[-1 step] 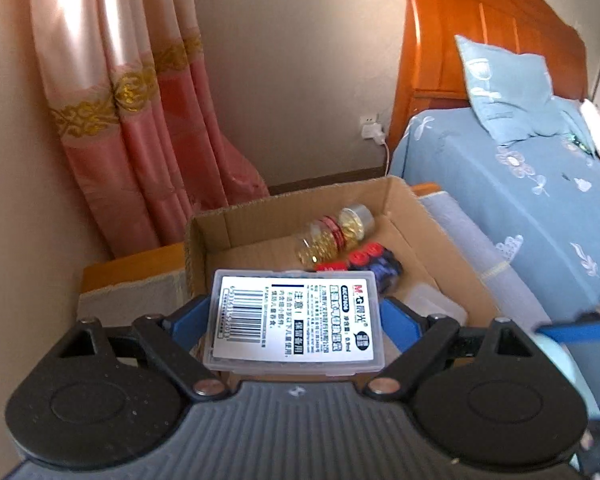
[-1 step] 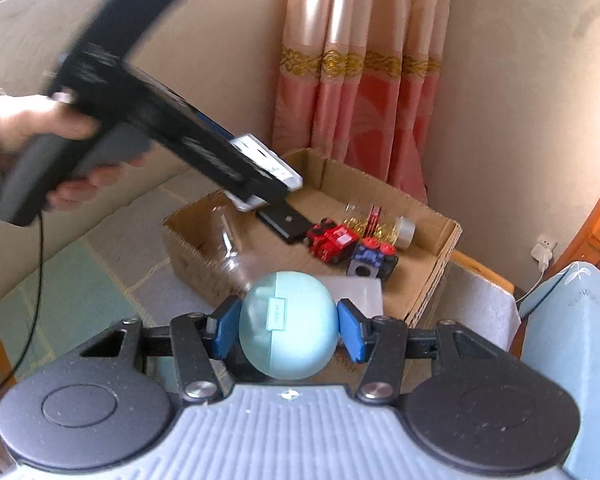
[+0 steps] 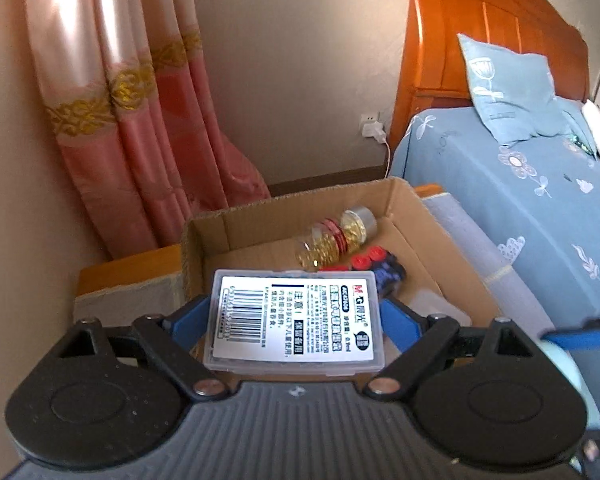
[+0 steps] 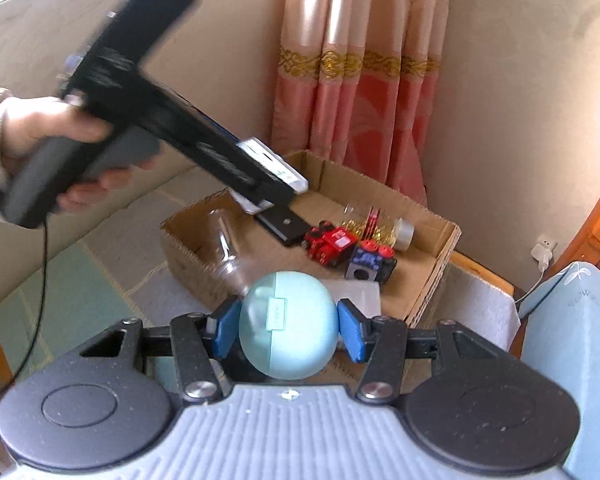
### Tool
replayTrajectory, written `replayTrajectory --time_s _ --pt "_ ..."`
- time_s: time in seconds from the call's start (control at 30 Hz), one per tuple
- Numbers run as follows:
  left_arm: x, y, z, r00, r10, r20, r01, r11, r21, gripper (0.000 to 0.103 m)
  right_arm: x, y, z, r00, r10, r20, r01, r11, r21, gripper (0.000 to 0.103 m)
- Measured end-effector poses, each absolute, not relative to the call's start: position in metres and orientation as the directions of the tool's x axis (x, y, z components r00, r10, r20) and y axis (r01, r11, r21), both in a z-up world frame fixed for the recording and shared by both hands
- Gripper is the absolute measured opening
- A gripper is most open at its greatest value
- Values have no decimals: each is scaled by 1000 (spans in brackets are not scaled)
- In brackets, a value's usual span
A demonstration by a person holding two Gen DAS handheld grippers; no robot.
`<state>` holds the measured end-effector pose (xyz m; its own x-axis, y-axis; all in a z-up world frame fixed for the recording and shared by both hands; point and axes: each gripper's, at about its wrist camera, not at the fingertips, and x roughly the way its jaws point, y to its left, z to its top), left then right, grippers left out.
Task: Organize rigid objects
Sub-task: 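Carry the card package into the box and open the left tool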
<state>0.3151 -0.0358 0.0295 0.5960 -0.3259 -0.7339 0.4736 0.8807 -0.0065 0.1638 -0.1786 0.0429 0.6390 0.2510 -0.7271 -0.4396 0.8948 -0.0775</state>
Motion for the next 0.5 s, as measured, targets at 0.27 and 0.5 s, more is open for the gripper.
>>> replayTrajectory --time_s 0.27,0.5 --pt "371 -48 -2 558 -274 -783 399 916 -36 90 182 -181 46 653 229 -722 -407 910 -79 58" --pt "384 -43 -10 597 -258 -759 324 944 -66 95 202 -186 38 633 217 -743 -380 923 -54 58"
